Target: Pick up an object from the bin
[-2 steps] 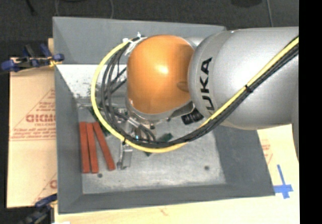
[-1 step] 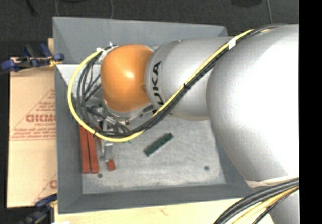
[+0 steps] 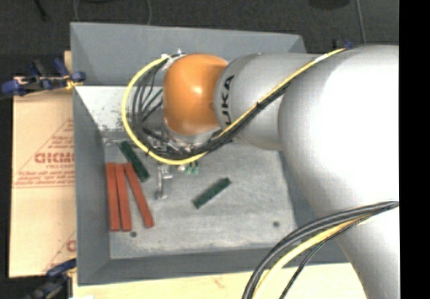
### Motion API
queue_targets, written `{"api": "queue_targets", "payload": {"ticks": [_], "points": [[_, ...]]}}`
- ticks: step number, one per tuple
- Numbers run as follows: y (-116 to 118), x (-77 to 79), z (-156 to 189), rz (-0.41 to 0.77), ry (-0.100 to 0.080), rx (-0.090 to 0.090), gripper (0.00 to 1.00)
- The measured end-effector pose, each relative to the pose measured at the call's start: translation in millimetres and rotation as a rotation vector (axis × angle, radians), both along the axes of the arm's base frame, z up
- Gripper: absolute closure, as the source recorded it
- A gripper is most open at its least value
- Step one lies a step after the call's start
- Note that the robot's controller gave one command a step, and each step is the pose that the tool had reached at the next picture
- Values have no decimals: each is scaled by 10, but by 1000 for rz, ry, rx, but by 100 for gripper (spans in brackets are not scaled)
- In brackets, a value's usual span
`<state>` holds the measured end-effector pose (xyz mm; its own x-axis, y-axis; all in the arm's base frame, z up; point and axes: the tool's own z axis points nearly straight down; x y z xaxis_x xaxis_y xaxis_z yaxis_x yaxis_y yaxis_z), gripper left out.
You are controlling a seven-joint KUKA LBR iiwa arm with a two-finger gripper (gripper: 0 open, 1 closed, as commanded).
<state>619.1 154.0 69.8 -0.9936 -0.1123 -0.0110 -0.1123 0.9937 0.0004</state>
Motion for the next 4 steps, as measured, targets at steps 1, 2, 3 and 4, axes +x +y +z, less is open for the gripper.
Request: {"api": "queue_targets", "payload": {"ticks": [1,2,3,4], "points": [[47,-28,13,2,6,1,100],[-246,-95,479,106,1,-2,100],[-378,-352,776,126,7,-3,100],[-1712,-438,841,150,8,-7,100]]}}
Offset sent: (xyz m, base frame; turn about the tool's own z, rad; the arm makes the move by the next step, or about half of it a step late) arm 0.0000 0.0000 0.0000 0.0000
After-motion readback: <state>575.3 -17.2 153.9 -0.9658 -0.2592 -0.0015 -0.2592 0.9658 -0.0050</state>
